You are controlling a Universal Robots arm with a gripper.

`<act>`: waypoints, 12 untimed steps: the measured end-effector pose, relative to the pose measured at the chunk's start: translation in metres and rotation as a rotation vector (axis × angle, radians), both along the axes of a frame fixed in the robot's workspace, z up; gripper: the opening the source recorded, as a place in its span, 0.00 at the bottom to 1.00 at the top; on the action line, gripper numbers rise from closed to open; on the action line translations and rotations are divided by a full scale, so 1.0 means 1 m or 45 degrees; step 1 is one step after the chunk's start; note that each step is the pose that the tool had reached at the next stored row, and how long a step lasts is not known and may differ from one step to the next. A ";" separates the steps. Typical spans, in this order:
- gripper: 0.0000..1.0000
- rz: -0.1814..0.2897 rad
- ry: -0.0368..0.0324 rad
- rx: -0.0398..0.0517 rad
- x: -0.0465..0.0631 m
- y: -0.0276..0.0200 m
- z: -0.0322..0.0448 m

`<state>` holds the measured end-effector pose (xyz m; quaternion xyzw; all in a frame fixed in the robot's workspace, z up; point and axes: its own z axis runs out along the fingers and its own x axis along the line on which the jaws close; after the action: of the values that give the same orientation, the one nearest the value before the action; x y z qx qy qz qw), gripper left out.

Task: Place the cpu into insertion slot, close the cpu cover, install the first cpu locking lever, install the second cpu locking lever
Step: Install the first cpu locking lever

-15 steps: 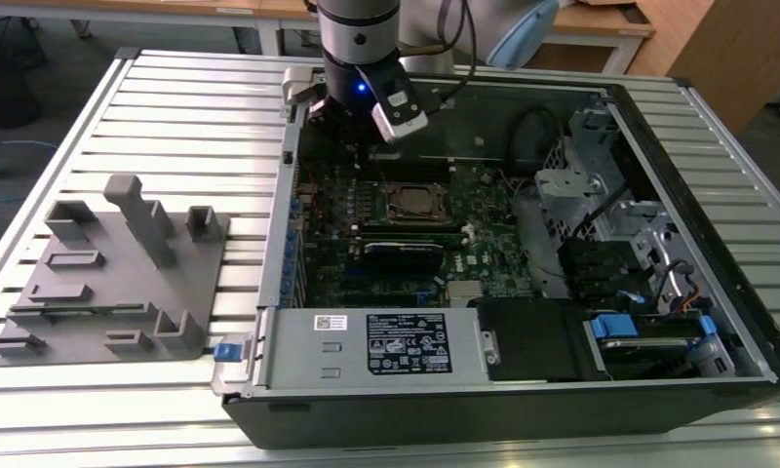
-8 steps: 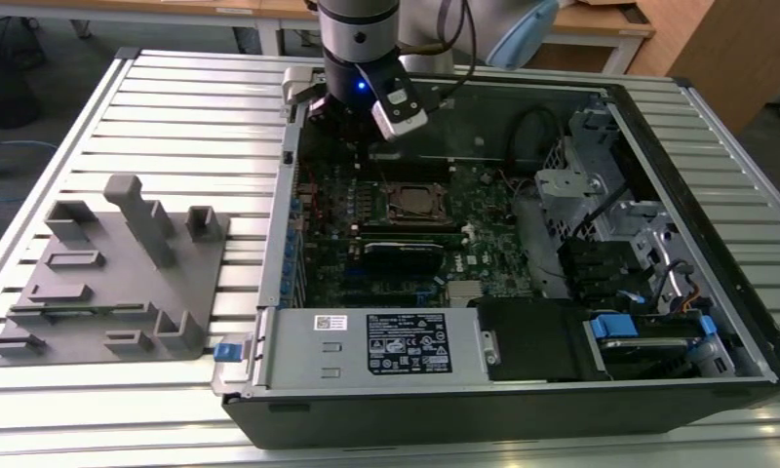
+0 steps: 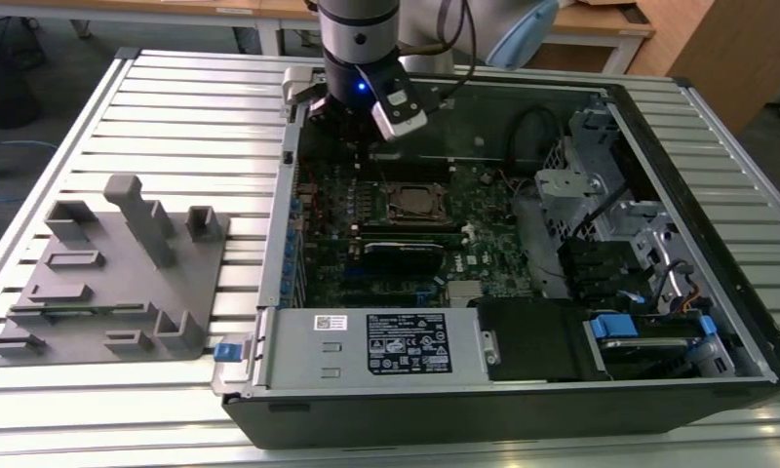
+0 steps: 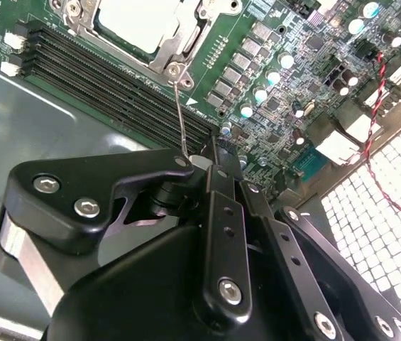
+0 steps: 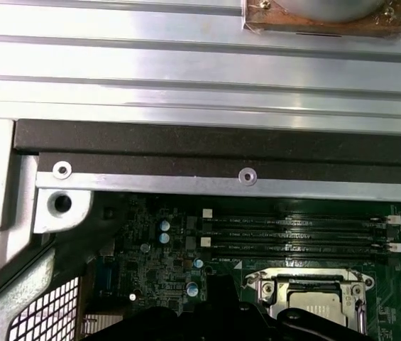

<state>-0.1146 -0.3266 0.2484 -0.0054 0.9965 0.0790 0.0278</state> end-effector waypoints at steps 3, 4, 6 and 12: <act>0.11 0.000 0.0002 0.007 0.001 0.0000 -0.0002; 0.11 0.000 0.0002 0.009 0.001 0.0000 -0.0003; 0.11 0.000 0.0001 0.016 0.003 -0.0001 -0.0005; 0.11 0.000 0.0002 0.028 0.010 0.0000 -0.0006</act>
<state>-0.1045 -0.3266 0.2478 -0.0050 0.9955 0.0901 0.0278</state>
